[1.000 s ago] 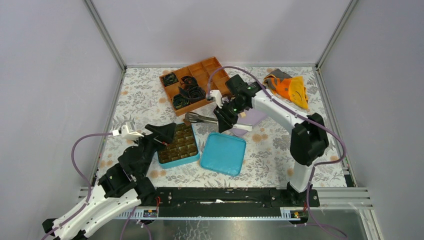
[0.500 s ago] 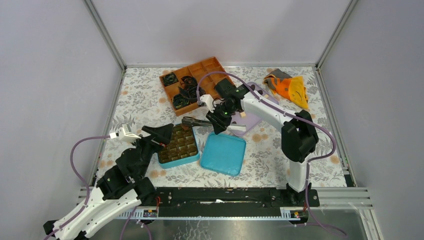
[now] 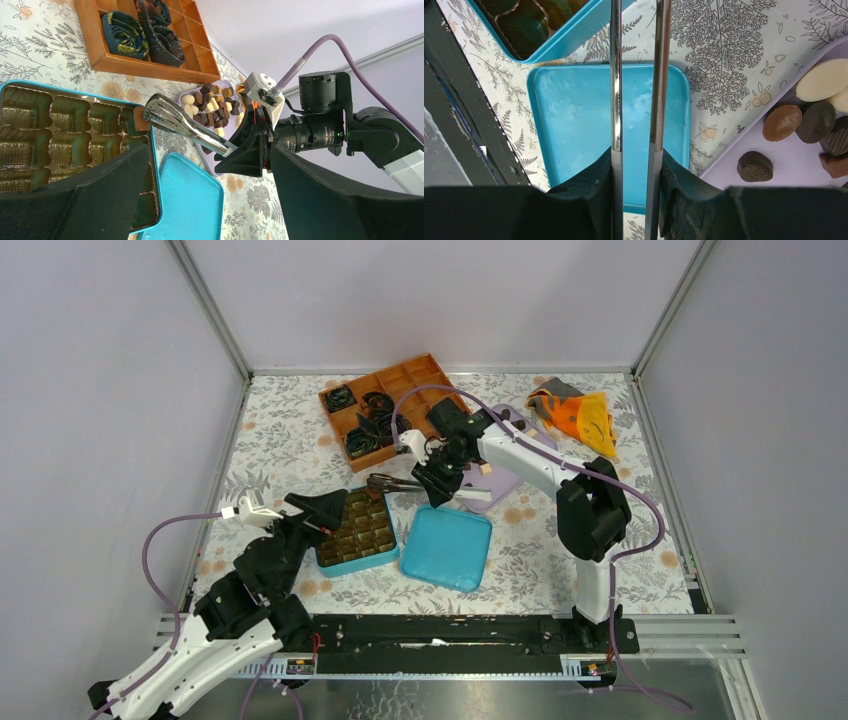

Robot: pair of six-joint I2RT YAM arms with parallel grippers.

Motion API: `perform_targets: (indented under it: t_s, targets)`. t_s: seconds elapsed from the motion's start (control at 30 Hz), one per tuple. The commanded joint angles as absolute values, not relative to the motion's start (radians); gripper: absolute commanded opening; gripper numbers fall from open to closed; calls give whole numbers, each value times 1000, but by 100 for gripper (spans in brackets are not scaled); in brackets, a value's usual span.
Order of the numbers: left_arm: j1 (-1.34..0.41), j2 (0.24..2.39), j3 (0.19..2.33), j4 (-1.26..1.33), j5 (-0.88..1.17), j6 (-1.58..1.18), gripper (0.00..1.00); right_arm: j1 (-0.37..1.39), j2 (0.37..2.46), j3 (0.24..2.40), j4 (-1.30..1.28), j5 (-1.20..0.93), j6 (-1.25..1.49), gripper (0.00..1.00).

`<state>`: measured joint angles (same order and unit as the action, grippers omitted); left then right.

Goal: Pack the chocolate
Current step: Place the fake chocolate in the packing box.

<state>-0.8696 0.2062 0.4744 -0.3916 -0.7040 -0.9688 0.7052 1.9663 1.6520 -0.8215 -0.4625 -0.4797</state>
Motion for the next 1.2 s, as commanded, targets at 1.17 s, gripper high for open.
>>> perform_targets:
  t_s: [1.17]
  targets:
    - [-865,235,387,-202,-641,-972,99,337,1720,1529,-811,-667,-473,36]
